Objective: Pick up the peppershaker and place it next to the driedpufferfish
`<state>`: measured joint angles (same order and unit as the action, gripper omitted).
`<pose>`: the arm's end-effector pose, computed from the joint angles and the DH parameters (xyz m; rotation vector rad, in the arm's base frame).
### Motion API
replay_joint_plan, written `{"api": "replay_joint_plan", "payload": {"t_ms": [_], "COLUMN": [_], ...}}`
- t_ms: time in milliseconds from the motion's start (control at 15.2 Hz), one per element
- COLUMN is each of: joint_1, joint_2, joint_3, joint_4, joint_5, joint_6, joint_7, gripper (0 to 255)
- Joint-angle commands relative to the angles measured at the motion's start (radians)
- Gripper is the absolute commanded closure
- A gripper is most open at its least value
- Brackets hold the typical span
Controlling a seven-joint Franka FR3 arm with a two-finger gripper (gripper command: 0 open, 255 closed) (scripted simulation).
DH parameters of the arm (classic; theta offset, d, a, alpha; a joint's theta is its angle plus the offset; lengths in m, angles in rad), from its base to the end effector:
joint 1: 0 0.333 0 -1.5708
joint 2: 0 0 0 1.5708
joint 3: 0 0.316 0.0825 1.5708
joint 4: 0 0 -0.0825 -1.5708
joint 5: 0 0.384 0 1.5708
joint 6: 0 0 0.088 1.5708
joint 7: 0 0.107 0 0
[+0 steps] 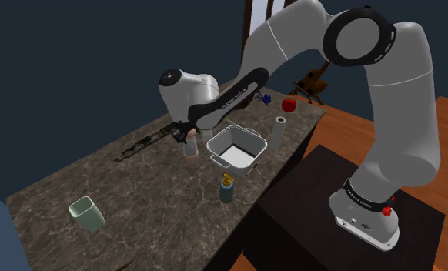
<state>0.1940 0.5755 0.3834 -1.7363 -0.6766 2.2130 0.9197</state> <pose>0.5802 0.3245 0.2647 2.8713 0.0404 0.2893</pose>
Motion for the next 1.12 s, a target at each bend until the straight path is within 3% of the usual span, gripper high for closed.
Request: {"api": "replay_joint_plan", "payload": {"t_ms": [0, 1056], "joint_1": [-0.005, -0.028], "joint_2": [-0.021, -0.133], "joint_3": [0.008, 0.050], "joint_4": [-0.004, 0.045], "joint_5": [0.012, 0.098], "joint_6": [-0.015, -0.151], "joint_7": [-0.011, -0.101], "gripper": [255, 255]}}
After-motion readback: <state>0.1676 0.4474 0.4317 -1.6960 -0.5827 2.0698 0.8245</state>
